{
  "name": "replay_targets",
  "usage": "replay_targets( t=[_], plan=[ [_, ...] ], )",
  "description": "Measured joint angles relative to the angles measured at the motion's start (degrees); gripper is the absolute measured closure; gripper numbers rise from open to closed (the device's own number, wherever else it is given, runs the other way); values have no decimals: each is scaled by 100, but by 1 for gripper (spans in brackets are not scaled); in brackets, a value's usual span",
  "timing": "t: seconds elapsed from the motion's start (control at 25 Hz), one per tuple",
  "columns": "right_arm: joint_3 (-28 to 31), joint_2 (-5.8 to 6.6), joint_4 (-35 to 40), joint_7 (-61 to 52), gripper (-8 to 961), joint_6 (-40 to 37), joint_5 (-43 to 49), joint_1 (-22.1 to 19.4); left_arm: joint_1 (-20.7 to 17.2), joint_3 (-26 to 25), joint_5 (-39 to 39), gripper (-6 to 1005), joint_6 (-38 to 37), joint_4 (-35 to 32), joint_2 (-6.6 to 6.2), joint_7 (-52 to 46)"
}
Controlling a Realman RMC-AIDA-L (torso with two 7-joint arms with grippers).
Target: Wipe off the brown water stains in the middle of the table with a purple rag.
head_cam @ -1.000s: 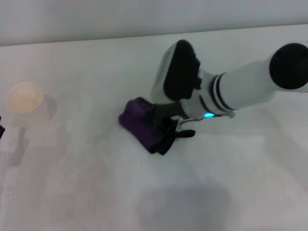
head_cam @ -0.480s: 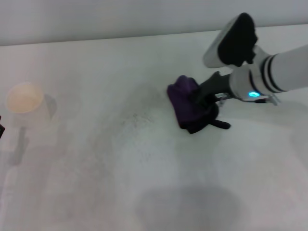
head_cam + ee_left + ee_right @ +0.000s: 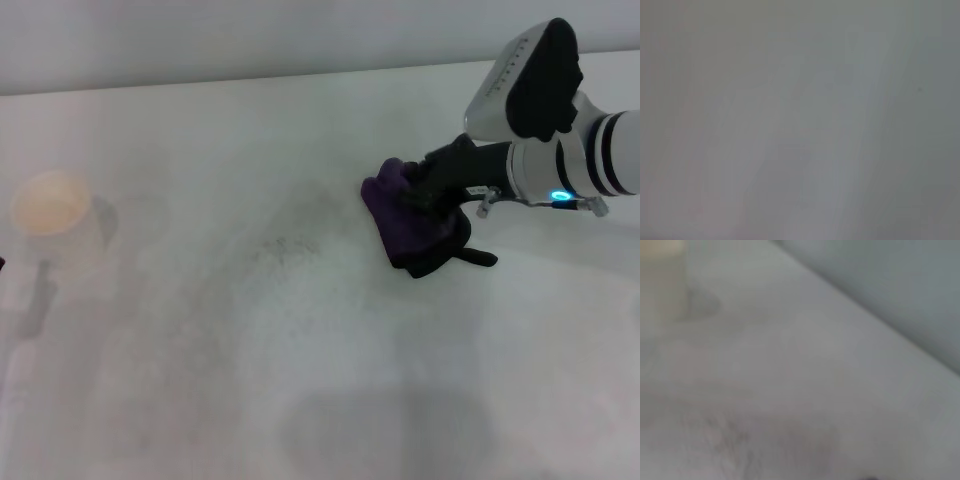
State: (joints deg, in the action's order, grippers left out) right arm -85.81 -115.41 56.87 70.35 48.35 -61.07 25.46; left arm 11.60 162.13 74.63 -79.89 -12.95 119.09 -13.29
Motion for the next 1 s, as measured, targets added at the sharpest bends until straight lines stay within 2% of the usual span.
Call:
replay_targets(
  t=[0.2, 0.36, 0.44, 0.6, 0.64, 0.68, 0.72, 0.84, 0.92, 1.0],
  plan=[
    [392, 6, -226, 1028, 659, -35, -1347, -143, 26, 3, -1, 106, 0, 52, 0, -4],
    [915, 2, -819, 2051, 552, -40, -2888, -197, 40, 3, -1, 106, 0, 59, 0, 4],
    [1271, 1, -1302, 2762, 499, 87, -3805, -201, 63, 3, -2, 106, 0, 63, 0, 7],
    [1909, -8, -2582, 4605, 307, 664, -5791, -177, 157, 3, -1, 106, 32, 71, 0, 20],
    [2004, -8, -2958, 5287, 259, 920, -6372, -157, 171, 3, -1, 106, 41, 71, 1, 24],
    [2103, -22, -3624, 6475, 223, 1335, -7298, -127, 180, 3, -1, 106, 42, 72, 2, 27],
    [2103, -22, -3624, 6475, 187, 1335, -7298, -127, 184, 3, -1, 106, 48, 73, 4, 29],
    [2120, -60, -4288, 8112, 79, 1725, -8306, -111, 194, 3, -1, 107, 58, 73, 8, 33],
    [2163, -67, -4556, 8815, 79, 1736, -8626, -110, 199, 3, -1, 107, 60, 73, 9, 33],
    [2329, -67, -4714, 8991, 79, 1615, -8696, -106, 200, 3, 0, 107, 62, 73, 9, 29]
  ],
)
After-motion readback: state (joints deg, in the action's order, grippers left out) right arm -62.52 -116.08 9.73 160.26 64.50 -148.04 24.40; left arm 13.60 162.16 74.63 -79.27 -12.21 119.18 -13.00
